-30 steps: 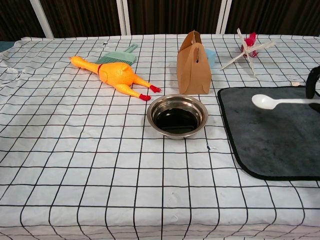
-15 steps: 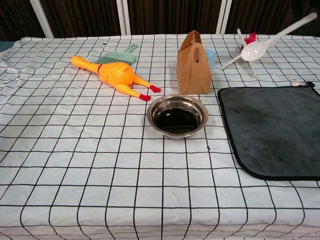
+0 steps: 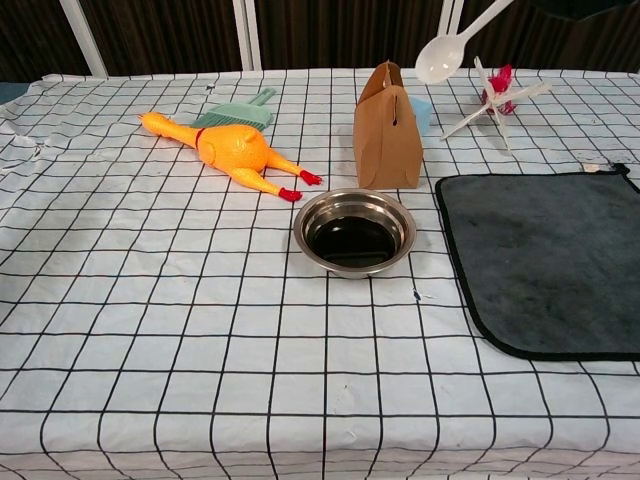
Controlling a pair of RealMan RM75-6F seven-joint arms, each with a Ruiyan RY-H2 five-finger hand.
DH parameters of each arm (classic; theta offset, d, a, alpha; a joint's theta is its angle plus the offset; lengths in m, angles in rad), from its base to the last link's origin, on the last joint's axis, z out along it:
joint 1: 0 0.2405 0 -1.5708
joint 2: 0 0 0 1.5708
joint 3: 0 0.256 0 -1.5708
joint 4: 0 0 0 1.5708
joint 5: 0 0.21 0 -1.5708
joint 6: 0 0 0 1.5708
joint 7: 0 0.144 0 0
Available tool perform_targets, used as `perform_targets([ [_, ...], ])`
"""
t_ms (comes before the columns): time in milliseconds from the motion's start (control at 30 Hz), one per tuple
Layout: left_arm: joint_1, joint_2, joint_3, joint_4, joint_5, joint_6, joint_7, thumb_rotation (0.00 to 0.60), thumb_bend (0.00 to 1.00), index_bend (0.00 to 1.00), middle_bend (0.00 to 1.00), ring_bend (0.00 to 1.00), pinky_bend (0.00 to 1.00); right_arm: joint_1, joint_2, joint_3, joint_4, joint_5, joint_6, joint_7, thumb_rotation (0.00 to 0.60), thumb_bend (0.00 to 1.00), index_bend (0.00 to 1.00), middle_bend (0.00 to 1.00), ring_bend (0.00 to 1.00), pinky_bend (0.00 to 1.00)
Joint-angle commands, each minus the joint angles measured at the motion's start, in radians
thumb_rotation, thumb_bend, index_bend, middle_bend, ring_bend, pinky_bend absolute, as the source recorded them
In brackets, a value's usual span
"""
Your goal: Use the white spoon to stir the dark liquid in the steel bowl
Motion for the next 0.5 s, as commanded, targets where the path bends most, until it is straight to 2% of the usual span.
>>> perform_targets([
  [33, -0.005, -0.005, -0.003, 0.0, -0.007, -0.01, 0.008, 0.6, 0.22, 0.14, 0.01, 0.0, 0.0, 0.019, -0.03, -0.021, 0.038, -0.026, 0.002, 0.013, 0.6, 0.42, 0.63, 0.86, 1.0, 1.0],
  [267, -0.012, -0.009, -0.005, 0.003, -0.014, -0.026, 0.01, 0.6, 0.22, 0.14, 0.01, 0.0, 0.0, 0.055, -0.096, -0.037, 0.098, -0.047, -0.011, 0.015, 0.6, 0.42, 0.63, 0.86, 1.0, 1.0],
  [500, -0.014, -0.007, -0.012, 0.011, -0.02, -0.025, -0.012, 0.6, 0.22, 0.14, 0.01, 0.0, 0.0, 0.084, -0.176, -0.062, 0.199, -0.086, -0.004, -0.042, 0.6, 0.42, 0.64, 0.86, 1.0, 1.0],
])
